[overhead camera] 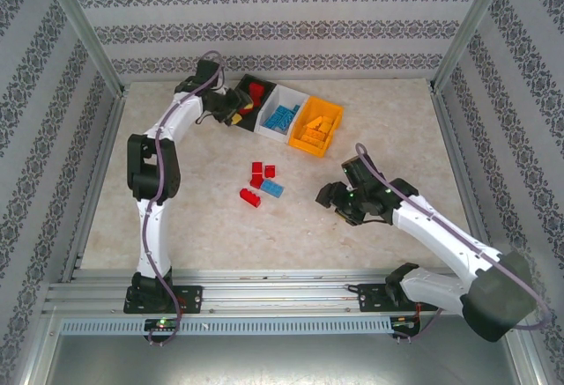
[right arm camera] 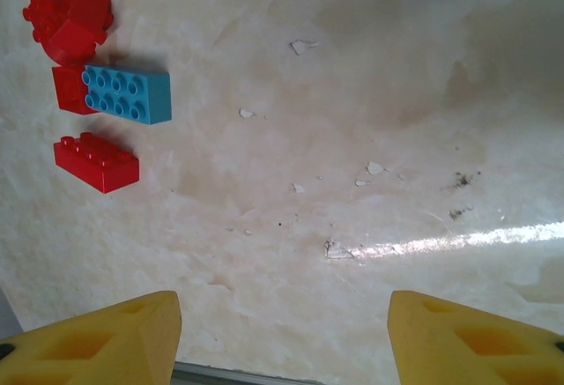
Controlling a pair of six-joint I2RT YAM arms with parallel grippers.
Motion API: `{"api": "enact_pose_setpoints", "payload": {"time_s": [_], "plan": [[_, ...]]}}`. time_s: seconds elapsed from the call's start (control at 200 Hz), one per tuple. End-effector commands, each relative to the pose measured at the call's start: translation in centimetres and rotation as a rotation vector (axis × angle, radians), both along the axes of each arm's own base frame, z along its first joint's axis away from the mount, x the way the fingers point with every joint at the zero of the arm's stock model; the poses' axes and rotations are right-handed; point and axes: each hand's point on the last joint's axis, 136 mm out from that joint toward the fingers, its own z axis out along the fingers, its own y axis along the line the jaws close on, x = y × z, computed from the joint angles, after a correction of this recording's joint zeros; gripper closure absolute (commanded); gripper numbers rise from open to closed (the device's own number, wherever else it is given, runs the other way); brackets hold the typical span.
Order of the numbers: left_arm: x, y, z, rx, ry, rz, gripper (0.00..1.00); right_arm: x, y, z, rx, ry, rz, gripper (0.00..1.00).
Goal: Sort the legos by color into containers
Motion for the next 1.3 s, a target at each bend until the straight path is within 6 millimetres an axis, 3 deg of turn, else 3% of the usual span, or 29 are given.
{"api": "enact_pose_setpoints", "payload": {"time_s": [0.0, 0.145, 0.31, 0.505, 0.904, 1.294], "plan": [[-8.9, -2.2, 0.0, 0.271, 0.052, -0.373, 0.44, 1.1, 0.8, 0.8, -0.022, -0.039, 0.053, 0.36], [-14.0, -3.7, -2.4, 0.398, 0.121, -0.510, 0.40, 2.0, 1.8, 0.8, -0.021, -0.038, 0.098, 0.36], [-15.9, -3.6, -4.9, 0.501, 0.173, -0.523, 0.38, 2.3, 2.7, 1.1, -0.010, -0.048, 0.126, 0.36], [-15.5, -2.4, -6.0, 0.572, 0.195, -0.490, 0.33, 1.2, 2.7, 0.6, -0.009, -0.043, 0.135, 0.36], [-14.3, -2.9, -8.4, 0.588, 0.239, -0.485, 0.33, 0.0, 2.0, 0.7, 0.000, -0.053, 0.122, 0.36], [-14.1, -2.7, -10.9, 0.614, 0.307, -0.483, 0.42, -0.4, 1.8, 0.7, -0.002, -0.051, 0.135, 0.36]]}}
